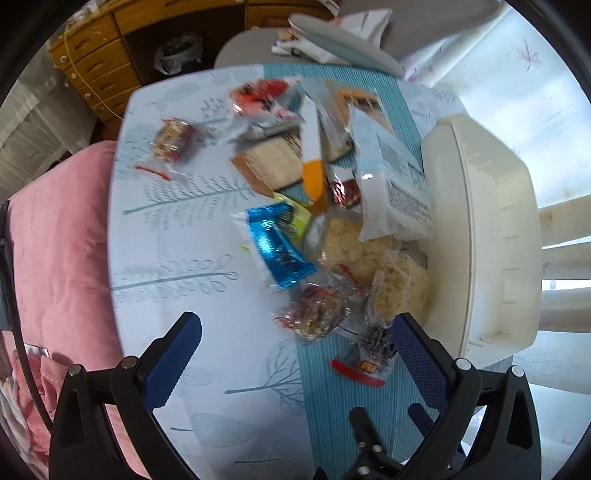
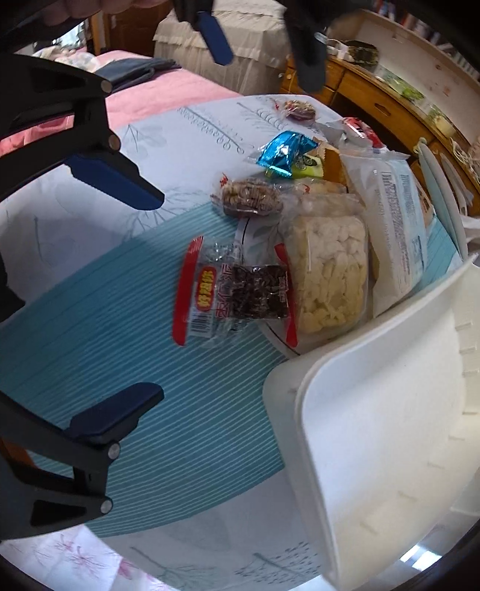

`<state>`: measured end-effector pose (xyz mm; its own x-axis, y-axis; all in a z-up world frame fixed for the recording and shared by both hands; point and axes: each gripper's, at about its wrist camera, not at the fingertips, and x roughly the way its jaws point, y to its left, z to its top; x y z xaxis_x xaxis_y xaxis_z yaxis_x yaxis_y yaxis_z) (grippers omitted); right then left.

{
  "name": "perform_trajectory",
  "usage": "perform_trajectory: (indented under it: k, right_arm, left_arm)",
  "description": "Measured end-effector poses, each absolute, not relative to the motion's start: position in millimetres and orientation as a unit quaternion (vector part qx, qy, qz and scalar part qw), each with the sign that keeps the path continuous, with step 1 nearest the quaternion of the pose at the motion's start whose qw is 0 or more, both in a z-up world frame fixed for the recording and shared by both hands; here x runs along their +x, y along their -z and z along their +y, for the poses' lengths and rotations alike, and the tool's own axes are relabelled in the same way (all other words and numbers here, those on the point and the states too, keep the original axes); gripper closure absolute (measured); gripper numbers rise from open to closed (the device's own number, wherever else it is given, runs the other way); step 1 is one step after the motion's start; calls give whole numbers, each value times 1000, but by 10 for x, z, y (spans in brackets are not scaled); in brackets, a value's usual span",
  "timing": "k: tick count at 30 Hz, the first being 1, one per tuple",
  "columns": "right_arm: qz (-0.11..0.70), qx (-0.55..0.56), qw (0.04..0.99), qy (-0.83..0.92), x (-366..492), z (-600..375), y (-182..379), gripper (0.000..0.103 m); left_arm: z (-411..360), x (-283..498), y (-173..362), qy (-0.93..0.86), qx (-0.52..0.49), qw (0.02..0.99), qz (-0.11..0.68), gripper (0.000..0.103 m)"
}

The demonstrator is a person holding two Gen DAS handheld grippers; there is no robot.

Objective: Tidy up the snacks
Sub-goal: 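Grasp the red-labelled dark fruit bag with the right gripper while the left gripper grasps the pale cracker bag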

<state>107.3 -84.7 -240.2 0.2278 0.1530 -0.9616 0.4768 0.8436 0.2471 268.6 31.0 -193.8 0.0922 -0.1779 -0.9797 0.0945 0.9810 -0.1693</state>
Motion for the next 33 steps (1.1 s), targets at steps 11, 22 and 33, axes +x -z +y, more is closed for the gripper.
perform_trajectory:
  k: [11, 22, 33]
  right_arm:
    - [608, 229, 754, 97, 1184, -890, 2601, 26]
    - [605, 194, 768, 88, 1289, -792, 2677, 40]
    - [587, 160, 787, 101, 1399, -852, 2658, 53]
  left_arm:
    - [86, 2780, 2325, 97, -43, 704, 702, 1]
    - [-112, 2849, 2576, 141, -77, 674, 721, 13]
    - [-592, 2965, 2685, 181, -75, 673, 713, 48]
